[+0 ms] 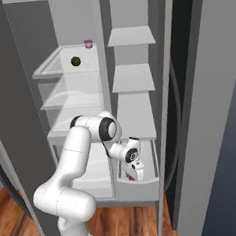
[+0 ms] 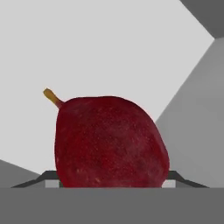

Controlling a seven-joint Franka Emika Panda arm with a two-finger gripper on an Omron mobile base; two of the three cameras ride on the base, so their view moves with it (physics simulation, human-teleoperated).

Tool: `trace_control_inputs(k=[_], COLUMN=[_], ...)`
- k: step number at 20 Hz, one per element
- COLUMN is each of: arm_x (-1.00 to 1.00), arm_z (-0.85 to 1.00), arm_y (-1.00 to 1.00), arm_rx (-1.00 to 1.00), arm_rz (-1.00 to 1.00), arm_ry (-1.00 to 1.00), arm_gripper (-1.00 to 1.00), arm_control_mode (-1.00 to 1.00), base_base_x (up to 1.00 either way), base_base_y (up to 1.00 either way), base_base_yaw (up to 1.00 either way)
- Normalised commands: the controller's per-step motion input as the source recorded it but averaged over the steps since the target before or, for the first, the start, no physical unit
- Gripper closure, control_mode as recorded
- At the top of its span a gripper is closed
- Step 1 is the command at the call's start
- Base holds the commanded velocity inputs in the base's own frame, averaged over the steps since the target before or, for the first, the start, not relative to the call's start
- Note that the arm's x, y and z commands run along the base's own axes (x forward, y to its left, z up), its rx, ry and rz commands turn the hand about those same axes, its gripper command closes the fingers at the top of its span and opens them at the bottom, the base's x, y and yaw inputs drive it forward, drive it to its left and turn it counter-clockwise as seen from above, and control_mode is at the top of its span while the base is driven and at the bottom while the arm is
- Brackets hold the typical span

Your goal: Take the lime and pear from the fridge shelf and place them in the freezer drawer to begin freezing them.

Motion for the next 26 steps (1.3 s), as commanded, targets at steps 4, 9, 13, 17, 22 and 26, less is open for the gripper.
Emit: trace_control_inputs(k=[4, 9, 13, 17, 22, 26], arm_x=[-0.46, -0.52, -0.43, -0.15, 0.00, 0.00], arm_z=[-0.11, -0.01, 0.07, 0.58, 0.99, 1.00], arm_y=[0.00, 0.00, -0.03, -0.04, -0.01, 0.00], arm_rx=[0.00, 0.00, 0.01, 0.00, 0.00, 0.00], arm_rz=[0.04, 0.03, 0.01, 0.00, 0.00, 0.00], arm_ry=[0.00, -0.03, -0.07, -0.12, -0.11, -0.11], arm_gripper=[-1.00, -1.00, -1.00, -1.00, -1.00, -1.00], arm_control_mode=[-1.00, -1.00, -1.00, -1.00, -1.00, -1.00], base_base_x=[0.00, 0.00, 0.00, 0.00, 0.00, 0.00], base_base_y=[0.00, 0.00, 0.00, 0.00, 0.00, 0.00], base_base_yaw=[0.00, 0.00, 0.00, 0.00, 0.00, 0.00])
